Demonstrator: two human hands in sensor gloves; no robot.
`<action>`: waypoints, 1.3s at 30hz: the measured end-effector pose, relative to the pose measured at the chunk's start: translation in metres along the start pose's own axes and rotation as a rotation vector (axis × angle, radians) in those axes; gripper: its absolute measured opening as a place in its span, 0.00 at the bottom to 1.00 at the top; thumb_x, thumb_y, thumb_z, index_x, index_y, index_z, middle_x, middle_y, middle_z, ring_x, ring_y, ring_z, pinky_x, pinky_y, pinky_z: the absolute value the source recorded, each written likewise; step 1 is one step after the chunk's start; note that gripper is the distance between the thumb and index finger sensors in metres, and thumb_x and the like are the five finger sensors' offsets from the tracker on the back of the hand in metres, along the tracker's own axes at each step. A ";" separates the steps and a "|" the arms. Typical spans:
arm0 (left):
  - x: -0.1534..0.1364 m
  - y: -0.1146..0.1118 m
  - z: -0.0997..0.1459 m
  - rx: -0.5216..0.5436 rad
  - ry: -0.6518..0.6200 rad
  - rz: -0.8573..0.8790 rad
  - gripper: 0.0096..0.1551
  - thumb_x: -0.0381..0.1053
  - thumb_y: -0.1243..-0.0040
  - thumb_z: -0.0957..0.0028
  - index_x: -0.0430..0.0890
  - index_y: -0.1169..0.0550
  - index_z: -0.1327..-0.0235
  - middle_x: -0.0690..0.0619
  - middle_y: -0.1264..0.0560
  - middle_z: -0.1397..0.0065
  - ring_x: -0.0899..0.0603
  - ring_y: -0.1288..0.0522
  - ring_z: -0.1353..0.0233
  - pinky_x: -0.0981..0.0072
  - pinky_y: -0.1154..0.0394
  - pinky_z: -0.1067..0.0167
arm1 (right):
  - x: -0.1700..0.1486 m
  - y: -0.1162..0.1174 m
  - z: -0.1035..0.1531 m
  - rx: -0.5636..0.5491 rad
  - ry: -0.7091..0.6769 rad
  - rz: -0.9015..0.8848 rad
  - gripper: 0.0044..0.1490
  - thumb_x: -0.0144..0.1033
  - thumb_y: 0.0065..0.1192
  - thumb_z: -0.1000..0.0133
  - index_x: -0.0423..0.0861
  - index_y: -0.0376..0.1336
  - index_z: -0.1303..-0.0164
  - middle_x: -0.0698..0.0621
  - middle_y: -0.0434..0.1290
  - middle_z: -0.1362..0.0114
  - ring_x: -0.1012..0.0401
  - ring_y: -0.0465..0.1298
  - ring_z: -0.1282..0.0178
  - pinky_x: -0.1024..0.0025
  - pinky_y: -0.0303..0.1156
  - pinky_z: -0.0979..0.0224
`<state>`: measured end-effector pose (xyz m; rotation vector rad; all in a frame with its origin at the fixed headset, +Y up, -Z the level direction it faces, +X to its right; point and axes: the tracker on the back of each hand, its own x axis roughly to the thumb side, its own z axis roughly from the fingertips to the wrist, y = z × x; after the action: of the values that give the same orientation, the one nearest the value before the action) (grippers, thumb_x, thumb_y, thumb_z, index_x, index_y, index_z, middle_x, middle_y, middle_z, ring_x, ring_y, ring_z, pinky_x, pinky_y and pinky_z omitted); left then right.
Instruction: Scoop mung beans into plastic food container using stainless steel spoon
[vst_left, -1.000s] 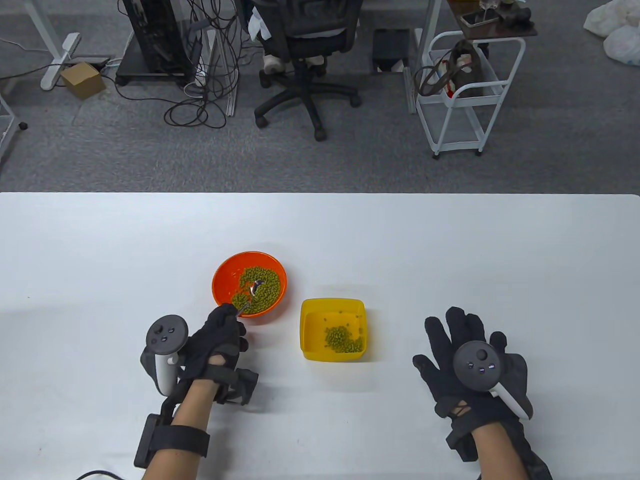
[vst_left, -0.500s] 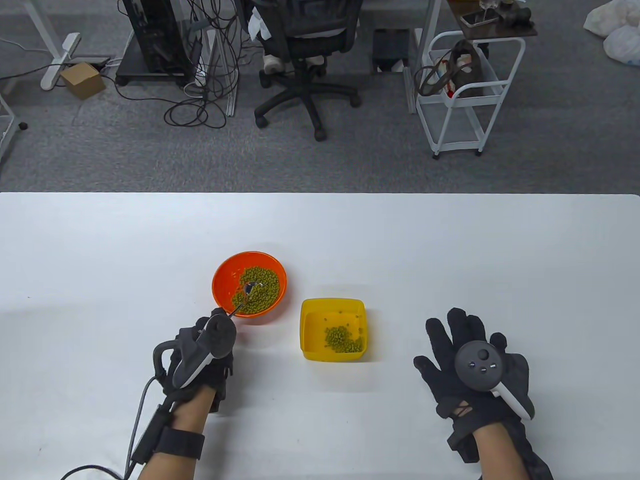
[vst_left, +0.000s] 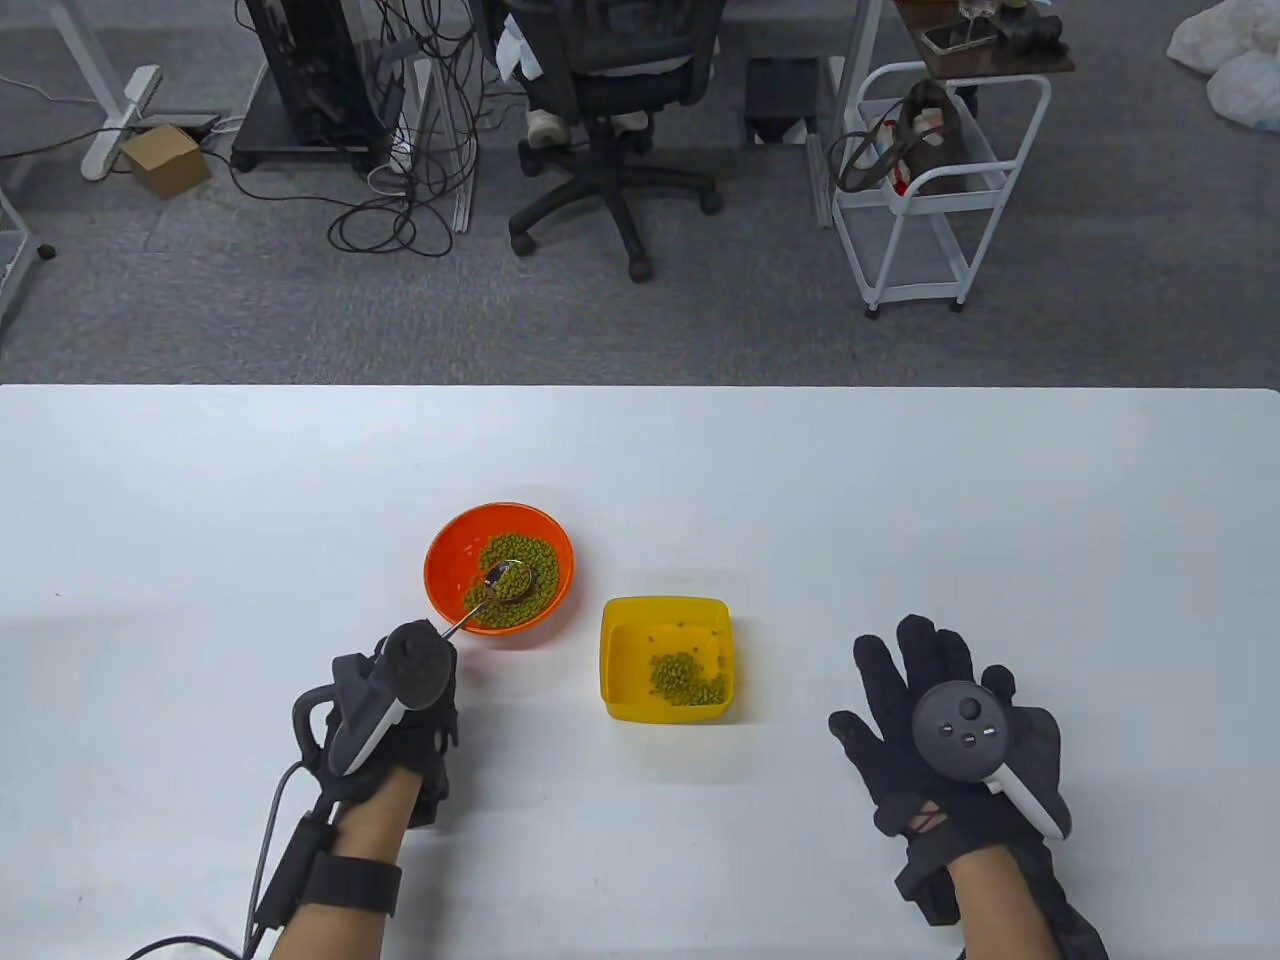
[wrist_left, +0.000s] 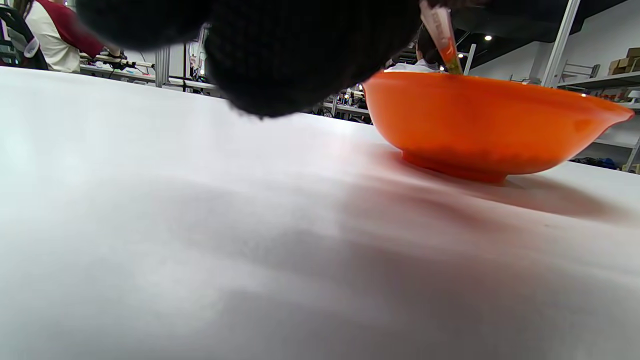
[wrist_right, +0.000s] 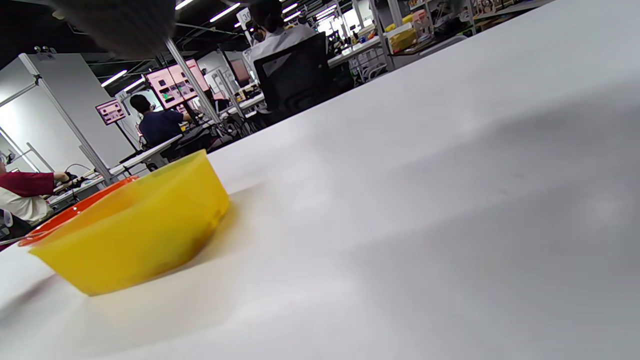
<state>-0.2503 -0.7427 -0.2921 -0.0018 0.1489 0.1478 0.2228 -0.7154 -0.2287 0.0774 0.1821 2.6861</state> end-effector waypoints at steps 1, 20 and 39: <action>0.000 0.000 0.000 0.010 -0.004 -0.002 0.25 0.58 0.55 0.51 0.51 0.31 0.43 0.52 0.21 0.50 0.51 0.17 0.63 0.54 0.20 0.57 | 0.000 0.000 0.000 -0.001 0.000 -0.001 0.48 0.64 0.51 0.42 0.61 0.37 0.18 0.56 0.21 0.17 0.49 0.23 0.16 0.37 0.14 0.28; 0.068 0.019 0.031 -0.011 -0.318 0.146 0.24 0.60 0.55 0.51 0.55 0.31 0.43 0.55 0.22 0.48 0.52 0.18 0.60 0.54 0.21 0.52 | -0.001 -0.002 0.001 -0.009 -0.008 -0.006 0.48 0.64 0.51 0.42 0.61 0.37 0.18 0.56 0.21 0.17 0.49 0.23 0.16 0.37 0.14 0.29; 0.076 0.001 0.030 -0.093 -0.374 0.072 0.24 0.62 0.52 0.53 0.55 0.25 0.47 0.57 0.17 0.55 0.53 0.15 0.67 0.57 0.18 0.59 | 0.000 -0.002 0.001 -0.003 -0.009 -0.005 0.48 0.64 0.51 0.42 0.61 0.37 0.18 0.56 0.21 0.17 0.49 0.23 0.16 0.37 0.14 0.29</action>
<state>-0.1716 -0.7305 -0.2737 -0.0610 -0.2319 0.2245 0.2236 -0.7139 -0.2281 0.0876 0.1749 2.6806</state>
